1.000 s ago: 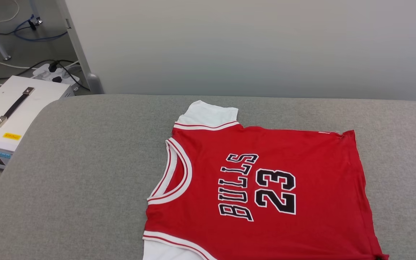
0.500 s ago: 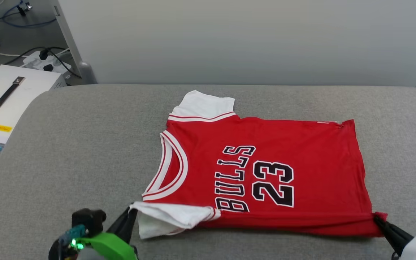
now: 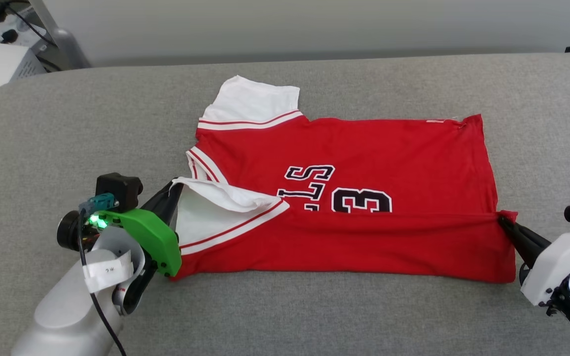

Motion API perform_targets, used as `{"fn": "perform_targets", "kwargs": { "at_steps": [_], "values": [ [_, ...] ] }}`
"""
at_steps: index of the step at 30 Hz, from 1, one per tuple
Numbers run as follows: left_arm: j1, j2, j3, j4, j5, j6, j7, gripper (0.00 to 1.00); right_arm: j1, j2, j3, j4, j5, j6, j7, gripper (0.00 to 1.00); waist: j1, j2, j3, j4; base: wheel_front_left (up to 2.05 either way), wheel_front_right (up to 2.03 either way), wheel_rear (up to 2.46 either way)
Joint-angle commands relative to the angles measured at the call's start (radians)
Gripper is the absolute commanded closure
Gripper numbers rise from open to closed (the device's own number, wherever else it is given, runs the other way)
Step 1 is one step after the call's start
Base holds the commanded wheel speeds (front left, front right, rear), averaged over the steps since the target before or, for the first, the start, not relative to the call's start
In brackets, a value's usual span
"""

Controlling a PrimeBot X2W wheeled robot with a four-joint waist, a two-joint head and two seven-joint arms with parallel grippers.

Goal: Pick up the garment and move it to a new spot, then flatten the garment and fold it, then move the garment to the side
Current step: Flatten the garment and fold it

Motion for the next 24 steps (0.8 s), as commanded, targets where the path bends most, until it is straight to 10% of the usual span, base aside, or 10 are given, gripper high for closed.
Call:
{"fn": "perform_targets", "kwargs": {
  "at_steps": [1,18,20,21,24],
  "values": [
    [-0.034,-0.013,-0.005,0.039,0.002,-0.012,-0.006,1.00,-0.030,0.009,0.006,0.017,-0.006,-0.001,0.006,1.00,0.0000,-0.0001,0.053,-0.019,0.00,0.00,0.00],
    [-0.140,-0.119,-0.130,0.397,-0.057,-0.057,-0.079,1.00,-0.153,0.052,0.122,0.184,-0.009,-0.001,-0.031,0.90,0.0000,-0.0001,0.092,-0.020,0.00,0.00,0.00],
    [-0.144,-0.113,-0.144,0.398,-0.073,-0.057,-0.087,0.05,-0.149,0.044,0.125,0.180,-0.004,-0.001,-0.049,0.30,0.0000,-0.0001,0.074,-0.017,0.00,0.00,0.00],
    [-0.149,-0.106,-0.152,0.392,-0.078,-0.057,-0.093,0.00,-0.145,0.038,0.125,0.177,-0.007,-0.001,-0.061,0.00,0.0000,-0.0001,0.064,-0.015,0.00,0.00,0.00],
    [-0.166,-0.081,-0.169,0.368,-0.092,-0.057,-0.102,0.00,-0.131,0.021,0.120,0.159,-0.016,-0.001,-0.093,0.00,0.0000,-0.0001,0.039,-0.005,0.00,0.00,0.00]
  ]
}}
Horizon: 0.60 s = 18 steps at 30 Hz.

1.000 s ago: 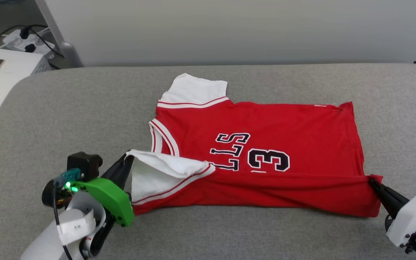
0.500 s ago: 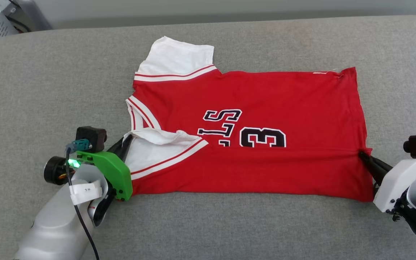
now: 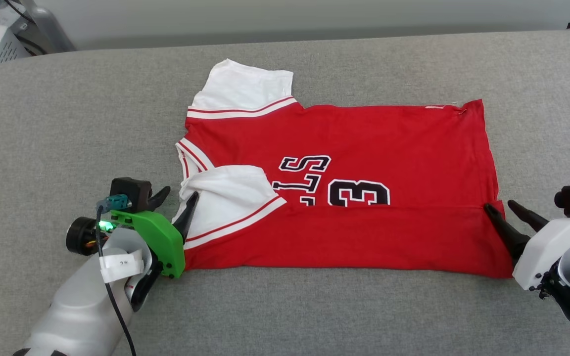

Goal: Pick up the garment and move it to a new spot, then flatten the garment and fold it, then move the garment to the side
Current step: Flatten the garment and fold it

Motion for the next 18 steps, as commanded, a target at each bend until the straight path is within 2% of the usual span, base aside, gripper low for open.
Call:
{"fn": "perform_targets", "kwargs": {
  "at_steps": [1,4,8,12,18],
  "values": [
    [-0.029,0.024,-0.006,-0.013,-0.011,-0.003,-0.009,0.00,0.013,-0.010,-0.003,-0.015,-0.013,-0.001,-0.018,0.00,-0.0001,0.0000,-0.027,0.012,0.00,0.00,0.00],
    [-0.048,0.059,-0.016,-0.057,-0.039,-0.003,0.003,0.00,0.028,-0.023,-0.020,-0.046,-0.019,-0.001,-0.036,0.00,-0.0001,0.0000,-0.046,0.016,0.00,0.00,0.00],
    [-0.078,0.115,-0.048,-0.136,-0.079,-0.003,0.097,0.00,0.050,-0.043,-0.046,-0.079,-0.042,-0.001,-0.038,0.00,-0.0001,0.0000,-0.070,0.027,0.00,0.00,0.00],
    [-0.107,0.169,-0.108,-0.223,-0.123,-0.003,0.295,0.00,0.073,-0.043,-0.075,-0.104,-0.058,-0.001,-0.025,0.00,-0.0001,0.0000,-0.088,0.037,0.00,0.00,0.00],
    [-0.133,0.208,-0.184,-0.342,-0.227,-0.003,0.570,0.00,0.107,-0.033,-0.113,-0.120,-0.084,-0.001,-0.001,0.00,-0.0001,0.0000,-0.103,0.060,0.00,0.00,0.00]
  ]
}}
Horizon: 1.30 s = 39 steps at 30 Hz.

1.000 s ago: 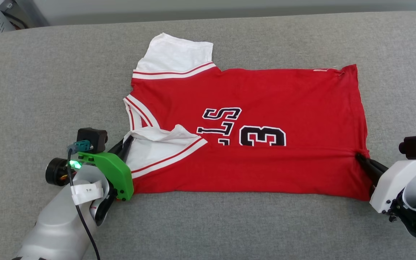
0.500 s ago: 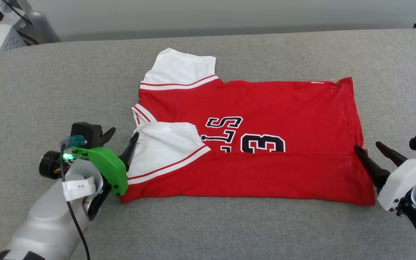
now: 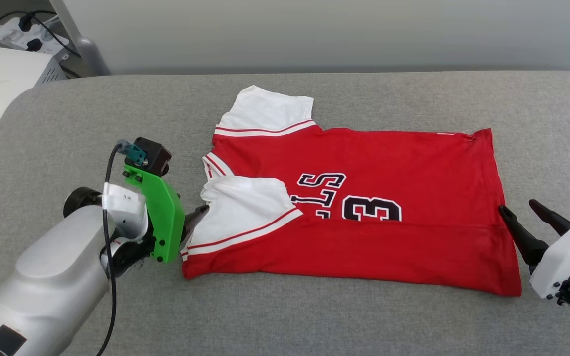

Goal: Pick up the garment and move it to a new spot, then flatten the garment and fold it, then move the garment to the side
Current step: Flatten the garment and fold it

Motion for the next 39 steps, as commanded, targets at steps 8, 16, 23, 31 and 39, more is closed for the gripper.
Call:
{"fn": "perform_targets", "kwargs": {
  "at_steps": [8,16,23,31,39],
  "values": [
    [-0.010,0.009,-0.066,0.007,-0.104,-0.003,0.221,0.00,0.026,0.039,-0.022,-0.023,-0.028,-0.001,0.036,0.00,0.0000,0.0000,-0.005,0.004,0.00,0.00,0.00],
    [0.002,-0.025,-0.109,0.088,-0.086,-0.002,0.232,0.00,0.009,0.059,-0.019,-0.024,-0.039,-0.001,0.053,0.00,0.0000,0.0000,0.031,-0.018,0.00,0.00,0.00],
    [0.028,-0.056,-0.144,0.168,-0.081,-0.002,0.236,0.00,-0.012,0.069,-0.006,-0.023,-0.045,-0.001,0.056,0.00,0.0000,0.0000,0.050,-0.037,0.00,0.00,0.00],
    [0.022,-0.037,-0.184,0.107,-0.090,-0.003,0.189,1.00,-0.046,0.034,0.000,-0.054,-0.075,-0.001,0.074,0.00,0.0000,0.0000,0.031,-0.037,0.00,0.00,0.00],
    [-0.014,0.019,-0.184,-0.001,-0.083,-0.003,0.097,1.00,-0.099,-0.056,-0.006,-0.127,-0.095,-0.001,0.299,0.00,0.0000,0.0000,0.000,-0.025,0.00,0.00,0.00]
  ]
}}
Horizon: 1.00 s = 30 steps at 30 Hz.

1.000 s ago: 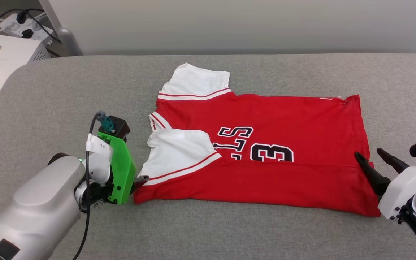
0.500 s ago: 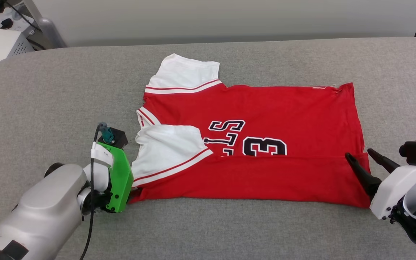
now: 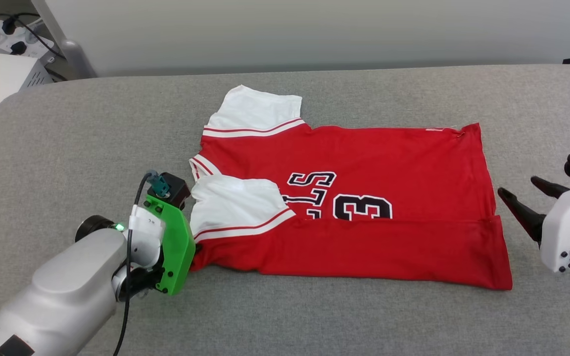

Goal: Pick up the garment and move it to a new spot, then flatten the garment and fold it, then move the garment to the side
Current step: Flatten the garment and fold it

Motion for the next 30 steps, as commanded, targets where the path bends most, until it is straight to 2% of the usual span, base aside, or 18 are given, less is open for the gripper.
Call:
{"fn": "perform_targets", "kwargs": {
  "at_steps": [1,6,11,22,28,29,30],
  "values": [
    [-0.011,0.015,-0.002,-0.015,0.003,-0.003,-0.013,1.00,-0.012,-0.015,0.005,-0.014,0.008,-0.001,0.067,0.00,0.0000,0.0000,-0.006,0.007,0.00,0.00,0.00],
    [-0.011,0.030,-0.002,-0.067,-0.002,-0.003,-0.025,1.00,0.001,-0.046,-0.002,-0.023,0.042,-0.001,0.305,0.00,0.0000,0.0000,-0.003,0.018,0.00,0.00,0.00],
    [-0.011,0.032,-0.003,-0.092,0.003,0.000,-0.034,1.00,0.030,-0.006,-0.028,0.031,0.065,-0.001,0.409,0.00,0.0000,0.0000,0.013,0.028,0.00,0.00,0.00],
    [0.003,0.036,0.010,-0.098,-0.005,0.015,-0.067,1.00,0.045,0.120,0.002,0.195,-0.016,-0.001,0.373,0.00,0.0000,0.0000,0.059,0.040,0.00,0.00,0.00],
    [0.039,0.037,0.012,-0.101,-0.014,0.024,-0.096,1.00,0.070,0.157,0.029,0.298,-0.009,-0.001,0.344,0.00,0.0000,0.0000,0.061,0.048,0.00,0.00,0.00],
    [0.045,0.040,0.012,-0.101,-0.016,0.025,-0.100,1.00,0.071,0.161,0.032,0.302,0.003,-0.001,0.336,0.23,0.0000,0.0000,0.059,0.046,0.00,0.00,0.00],
    [0.051,0.042,0.013,-0.100,-0.018,0.026,-0.103,1.00,0.071,0.163,0.034,0.303,0.010,-0.001,0.325,0.81,0.0000,0.0000,0.056,0.044,0.00,0.00,0.00]
  ]
}}
